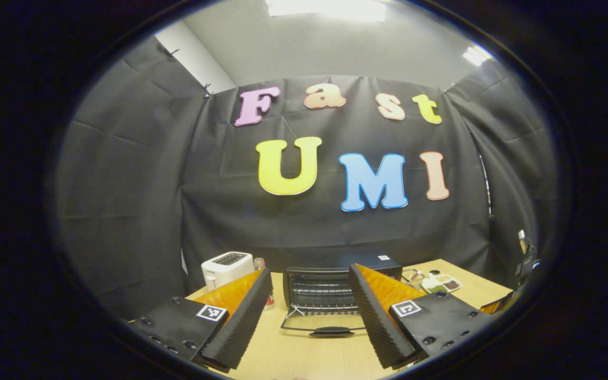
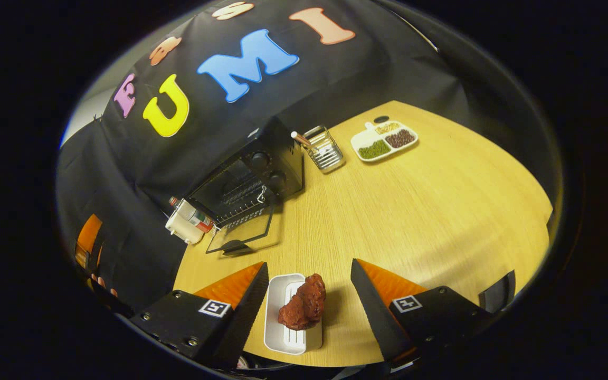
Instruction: Open the electric oven with the left hand, put the food in, and close the electric oven.
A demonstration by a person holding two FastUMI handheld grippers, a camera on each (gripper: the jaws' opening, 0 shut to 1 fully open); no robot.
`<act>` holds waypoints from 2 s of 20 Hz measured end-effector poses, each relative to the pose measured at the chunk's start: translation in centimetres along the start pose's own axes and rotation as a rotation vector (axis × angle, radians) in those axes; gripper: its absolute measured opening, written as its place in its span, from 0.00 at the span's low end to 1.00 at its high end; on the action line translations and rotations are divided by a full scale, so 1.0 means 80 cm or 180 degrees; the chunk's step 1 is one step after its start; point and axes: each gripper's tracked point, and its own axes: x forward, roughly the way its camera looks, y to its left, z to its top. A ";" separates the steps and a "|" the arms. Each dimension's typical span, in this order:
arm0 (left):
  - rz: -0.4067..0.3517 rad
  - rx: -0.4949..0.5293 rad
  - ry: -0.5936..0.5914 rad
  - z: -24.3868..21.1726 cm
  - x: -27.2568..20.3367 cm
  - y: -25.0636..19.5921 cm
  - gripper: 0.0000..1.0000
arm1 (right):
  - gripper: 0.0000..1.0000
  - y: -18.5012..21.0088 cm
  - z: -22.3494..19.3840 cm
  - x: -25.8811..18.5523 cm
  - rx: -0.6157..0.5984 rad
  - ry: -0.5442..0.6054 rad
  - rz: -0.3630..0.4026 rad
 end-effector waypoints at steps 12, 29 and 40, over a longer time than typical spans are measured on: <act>0.0164 0.0000 0.0034 -0.003 -0.013 0.031 0.92 | 0.38 0.003 -0.066 0.030 0.0922 0.0526 0.0243; 0.0141 0.0016 0.0100 -0.022 -0.005 0.014 0.97 | 0.12 0.099 0.043 0.015 0.0649 0.0182 0.0674; 0.0141 -0.0056 0.0118 -0.026 0.059 0.082 0.98 | 0.12 0.204 0.081 0.119 0.0730 0.0092 0.0886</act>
